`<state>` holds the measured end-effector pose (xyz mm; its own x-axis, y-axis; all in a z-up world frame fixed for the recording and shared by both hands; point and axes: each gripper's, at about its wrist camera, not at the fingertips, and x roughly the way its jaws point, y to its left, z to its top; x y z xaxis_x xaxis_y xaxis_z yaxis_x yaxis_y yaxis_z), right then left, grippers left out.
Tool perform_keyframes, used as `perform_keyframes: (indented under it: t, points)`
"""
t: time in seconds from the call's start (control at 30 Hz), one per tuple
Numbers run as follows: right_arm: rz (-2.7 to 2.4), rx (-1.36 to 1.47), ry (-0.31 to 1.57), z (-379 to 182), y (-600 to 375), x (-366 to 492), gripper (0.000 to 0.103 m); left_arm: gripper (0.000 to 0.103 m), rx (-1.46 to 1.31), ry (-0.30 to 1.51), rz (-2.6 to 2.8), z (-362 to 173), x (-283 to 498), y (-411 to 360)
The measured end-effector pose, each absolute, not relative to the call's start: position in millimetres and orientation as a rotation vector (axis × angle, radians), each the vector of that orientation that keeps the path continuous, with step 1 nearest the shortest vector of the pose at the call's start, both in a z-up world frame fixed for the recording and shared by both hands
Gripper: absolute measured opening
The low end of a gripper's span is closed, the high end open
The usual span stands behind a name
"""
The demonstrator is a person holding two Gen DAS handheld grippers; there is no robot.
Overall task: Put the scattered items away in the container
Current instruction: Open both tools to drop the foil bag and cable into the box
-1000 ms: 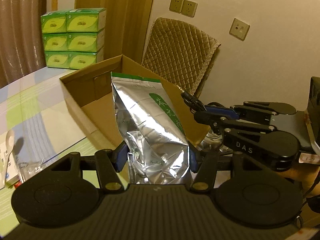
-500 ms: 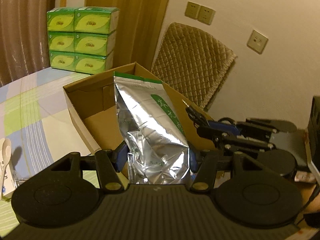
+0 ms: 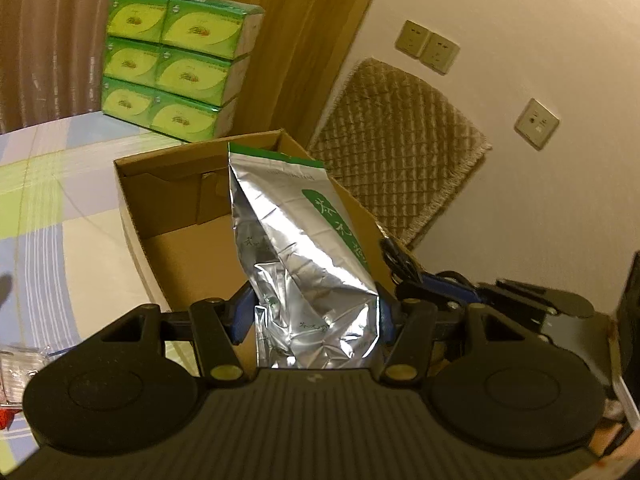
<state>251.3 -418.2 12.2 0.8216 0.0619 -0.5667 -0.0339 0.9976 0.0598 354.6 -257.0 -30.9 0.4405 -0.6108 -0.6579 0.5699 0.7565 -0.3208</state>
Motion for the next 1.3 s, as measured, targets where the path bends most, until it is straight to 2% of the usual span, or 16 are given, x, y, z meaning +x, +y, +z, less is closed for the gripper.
perform_keyframes:
  t: [0.03,0.07,0.87,0.9,0.93,1.0,1.3]
  points:
    - [0.05,0.049,0.604,12,-419,251,0.01,0.065,-0.054,0.831,-0.703,-31,355,-257]
    - [0.05,0.049,0.604,12,-419,251,0.01,0.067,-0.049,0.819,-0.671,-31,355,-255]
    - [0.115,0.13,0.551,23,-405,257,0.011,0.067,0.004,0.792,-0.629,-27,332,-220]
    - [0.108,0.124,0.544,24,-404,258,0.017,0.067,0.005,0.792,-0.628,-27,332,-219]
    - [0.098,0.119,0.537,24,-403,257,0.041,0.068,0.005,0.791,-0.625,-26,332,-218]
    - [0.082,0.128,0.512,25,-404,253,0.073,0.069,0.003,0.789,-0.617,-26,331,-215]
    - [0.08,0.061,0.527,22,-396,236,0.075,0.074,0.005,0.781,-0.602,-27,324,-203]
